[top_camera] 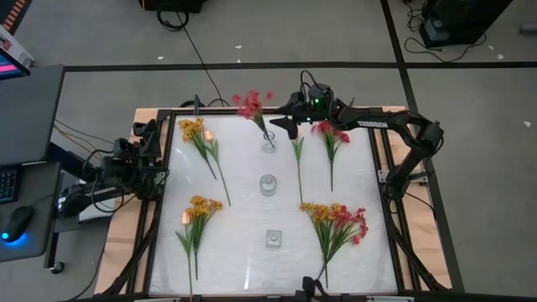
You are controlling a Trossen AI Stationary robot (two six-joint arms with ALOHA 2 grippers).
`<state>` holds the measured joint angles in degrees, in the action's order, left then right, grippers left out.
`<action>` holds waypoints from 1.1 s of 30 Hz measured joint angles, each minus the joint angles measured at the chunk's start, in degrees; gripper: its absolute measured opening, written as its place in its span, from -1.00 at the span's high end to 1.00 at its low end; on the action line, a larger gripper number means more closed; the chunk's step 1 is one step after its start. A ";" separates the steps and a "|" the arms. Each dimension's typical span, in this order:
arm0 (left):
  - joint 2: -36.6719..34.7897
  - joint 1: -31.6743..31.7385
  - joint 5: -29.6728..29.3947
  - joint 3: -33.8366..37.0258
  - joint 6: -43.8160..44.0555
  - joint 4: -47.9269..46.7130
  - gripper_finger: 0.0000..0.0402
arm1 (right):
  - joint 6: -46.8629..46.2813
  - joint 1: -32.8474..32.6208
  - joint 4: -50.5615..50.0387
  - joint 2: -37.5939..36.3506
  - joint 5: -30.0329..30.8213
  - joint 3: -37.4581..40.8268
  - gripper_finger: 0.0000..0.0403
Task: Sort flowers into vase by color
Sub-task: Put the top yellow flowers into the middle transparent vase
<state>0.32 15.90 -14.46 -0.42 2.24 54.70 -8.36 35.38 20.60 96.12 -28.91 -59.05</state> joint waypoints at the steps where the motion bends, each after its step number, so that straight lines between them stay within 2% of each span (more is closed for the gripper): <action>1: 0.00 0.00 0.00 0.01 0.00 0.01 -0.15 | 0.02 0.29 -1.34 -0.55 -0.04 0.00 -0.28; 19: 0.00 0.00 0.00 0.01 0.02 0.00 -0.15 | 2.15 1.35 -24.83 -17.02 2.40 0.00 -0.30; 33: 0.00 0.00 0.02 0.00 0.02 0.00 -0.15 | -6.00 -6.59 -38.92 -29.34 8.60 -0.01 -0.29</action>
<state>0.32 15.90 -14.44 -0.42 2.26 54.70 -14.36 28.79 -18.32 66.78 -20.31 -59.05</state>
